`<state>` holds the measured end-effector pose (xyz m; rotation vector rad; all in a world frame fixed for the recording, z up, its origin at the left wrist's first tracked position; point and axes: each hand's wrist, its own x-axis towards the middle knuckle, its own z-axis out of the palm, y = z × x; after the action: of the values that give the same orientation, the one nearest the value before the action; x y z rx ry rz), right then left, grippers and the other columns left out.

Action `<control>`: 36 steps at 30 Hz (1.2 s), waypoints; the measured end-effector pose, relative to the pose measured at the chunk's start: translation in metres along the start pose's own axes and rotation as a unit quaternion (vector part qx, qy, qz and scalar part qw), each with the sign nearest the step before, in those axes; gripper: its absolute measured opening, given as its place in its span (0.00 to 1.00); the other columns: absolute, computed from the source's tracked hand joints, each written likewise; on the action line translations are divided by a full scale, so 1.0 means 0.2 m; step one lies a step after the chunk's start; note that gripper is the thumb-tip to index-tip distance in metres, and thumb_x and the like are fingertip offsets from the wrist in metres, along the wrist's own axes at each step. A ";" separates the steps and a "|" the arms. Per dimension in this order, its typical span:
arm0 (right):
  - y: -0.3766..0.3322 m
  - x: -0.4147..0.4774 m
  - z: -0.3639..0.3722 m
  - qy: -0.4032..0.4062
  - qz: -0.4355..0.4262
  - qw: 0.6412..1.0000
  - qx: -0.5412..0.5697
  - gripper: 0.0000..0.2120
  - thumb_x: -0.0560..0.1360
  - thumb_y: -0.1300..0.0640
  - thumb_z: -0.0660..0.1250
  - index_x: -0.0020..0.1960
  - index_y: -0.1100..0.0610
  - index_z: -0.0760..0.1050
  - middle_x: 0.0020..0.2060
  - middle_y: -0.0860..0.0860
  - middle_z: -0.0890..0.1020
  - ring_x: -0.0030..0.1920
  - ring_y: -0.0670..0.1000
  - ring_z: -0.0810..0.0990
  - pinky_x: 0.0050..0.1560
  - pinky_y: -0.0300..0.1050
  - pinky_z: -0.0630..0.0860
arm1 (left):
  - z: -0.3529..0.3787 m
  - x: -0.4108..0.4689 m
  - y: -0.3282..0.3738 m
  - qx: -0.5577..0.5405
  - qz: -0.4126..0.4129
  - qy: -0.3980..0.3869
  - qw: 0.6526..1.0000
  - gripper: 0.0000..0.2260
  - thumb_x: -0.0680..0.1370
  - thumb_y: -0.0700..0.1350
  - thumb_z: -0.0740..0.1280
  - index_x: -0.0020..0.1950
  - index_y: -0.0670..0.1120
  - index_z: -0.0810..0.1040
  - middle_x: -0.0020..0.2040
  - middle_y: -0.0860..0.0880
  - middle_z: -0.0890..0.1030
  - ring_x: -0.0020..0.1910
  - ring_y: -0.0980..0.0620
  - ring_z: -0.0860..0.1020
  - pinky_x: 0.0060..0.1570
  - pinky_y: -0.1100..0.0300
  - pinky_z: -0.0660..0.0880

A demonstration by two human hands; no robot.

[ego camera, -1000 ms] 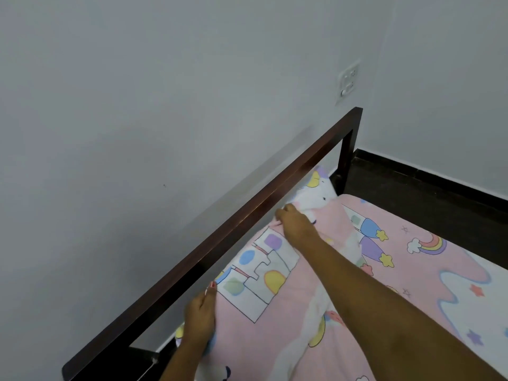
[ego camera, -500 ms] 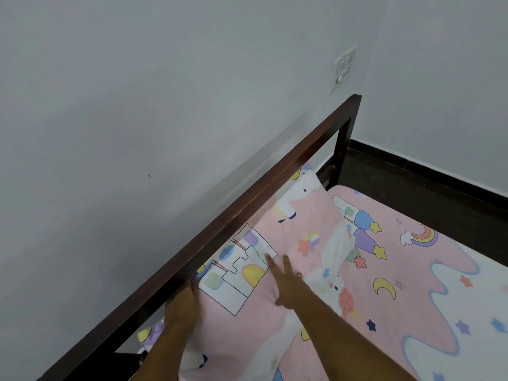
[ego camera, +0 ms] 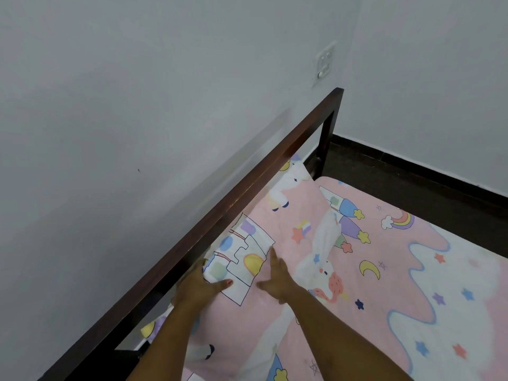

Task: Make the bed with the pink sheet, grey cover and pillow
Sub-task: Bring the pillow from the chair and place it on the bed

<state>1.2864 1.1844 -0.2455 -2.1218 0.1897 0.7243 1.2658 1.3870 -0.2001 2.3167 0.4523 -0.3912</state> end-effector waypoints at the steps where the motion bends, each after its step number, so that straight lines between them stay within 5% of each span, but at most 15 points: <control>1: -0.02 0.01 -0.01 0.029 0.014 0.999 0.038 0.45 0.75 0.55 0.69 0.78 0.51 0.38 0.75 0.59 0.53 0.75 0.59 0.54 0.70 0.53 0.61 | 0.01 0.00 0.01 -0.022 0.007 -0.004 1.000 0.23 0.62 0.57 0.78 0.53 0.52 0.76 0.47 0.53 0.82 0.48 0.50 0.80 0.50 0.55 0.77; 6: -0.25 0.07 -0.18 0.154 0.055 0.972 0.169 0.39 0.77 0.44 0.63 0.78 0.55 0.46 0.73 0.60 0.61 0.72 0.60 0.63 0.70 0.54 0.63 | 0.16 -0.05 0.11 0.009 0.108 -0.016 0.994 0.18 0.70 0.53 0.73 0.58 0.52 0.79 0.49 0.50 0.83 0.49 0.48 0.80 0.49 0.58 0.74; 11: -0.45 0.19 -0.34 0.166 0.121 0.973 0.107 0.56 0.66 0.34 0.70 0.77 0.53 0.38 0.75 0.62 0.53 0.74 0.63 0.58 0.72 0.58 0.58 | 0.29 -0.19 0.16 0.145 0.251 0.022 0.957 0.15 0.78 0.60 0.59 0.63 0.58 0.72 0.52 0.54 0.80 0.51 0.53 0.79 0.48 0.61 0.72; 14: -0.42 0.23 -0.38 0.200 0.179 0.961 0.073 0.57 0.67 0.45 0.75 0.77 0.56 0.35 0.71 0.62 0.61 0.70 0.63 0.65 0.68 0.56 0.64 | 0.33 -0.21 0.12 0.134 0.330 0.035 0.934 0.19 0.78 0.63 0.52 0.48 0.56 0.80 0.32 0.58 0.80 0.29 0.58 0.78 0.28 0.66 0.72; 17: -0.37 0.23 -0.41 0.224 0.195 0.953 0.051 0.38 0.73 0.57 0.68 0.74 0.64 0.49 0.63 0.60 0.72 0.63 0.61 0.73 0.61 0.50 0.71 | 0.32 -0.16 0.07 0.168 0.363 0.055 0.915 0.15 0.72 0.61 0.58 0.45 0.57 0.82 0.30 0.60 0.78 0.26 0.61 0.75 0.26 0.69 0.69; 19: -0.37 0.25 -0.43 0.248 0.168 0.951 0.072 0.28 0.74 0.59 0.66 0.69 0.64 0.57 0.60 0.60 0.74 0.61 0.62 0.75 0.59 0.49 0.72 | 0.29 -0.12 0.06 0.162 0.366 0.047 0.915 0.14 0.70 0.59 0.61 0.46 0.56 0.82 0.32 0.60 0.79 0.28 0.61 0.76 0.27 0.69 0.70; 23: -0.44 0.33 -0.47 0.296 0.108 0.943 0.109 0.24 0.76 0.56 0.66 0.67 0.63 0.63 0.59 0.61 0.76 0.59 0.62 0.75 0.58 0.50 0.72 | 0.21 -0.01 0.14 0.139 0.359 0.063 0.921 0.13 0.65 0.51 0.72 0.49 0.52 0.82 0.34 0.57 0.80 0.29 0.59 0.78 0.27 0.68 0.71; 27: -0.50 0.38 -0.59 0.324 0.087 0.936 0.107 0.29 0.75 0.56 0.66 0.72 0.62 0.59 0.61 0.61 0.75 0.61 0.62 0.74 0.60 0.51 0.71 | 0.19 0.10 0.24 0.104 0.312 0.044 0.943 0.13 0.75 0.52 0.68 0.59 0.51 0.78 0.45 0.53 0.82 0.41 0.55 0.79 0.42 0.61 0.77; 31: -0.51 0.42 -0.67 0.275 0.091 0.955 0.067 0.40 0.73 0.58 0.69 0.77 0.59 0.48 0.63 0.61 0.74 0.62 0.61 0.74 0.61 0.52 0.74 | 0.18 0.20 0.31 0.068 0.289 0.024 0.955 0.13 0.76 0.58 0.65 0.54 0.50 0.77 0.41 0.52 0.80 0.39 0.53 0.78 0.40 0.58 0.75; 36: -0.48 0.42 -0.57 0.200 0.031 0.977 0.070 0.44 0.73 0.56 0.71 0.78 0.51 0.45 0.65 0.62 0.72 0.65 0.63 0.71 0.64 0.54 0.71 | 0.15 0.26 0.26 0.028 0.166 -0.022 0.985 0.16 0.76 0.57 0.66 0.61 0.53 0.74 0.52 0.54 0.80 0.49 0.55 0.77 0.48 0.59 0.76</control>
<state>1.4412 1.1658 -0.1740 -2.1118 0.5119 0.2993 1.3300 1.3409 -0.2097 2.3784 0.0293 -0.2935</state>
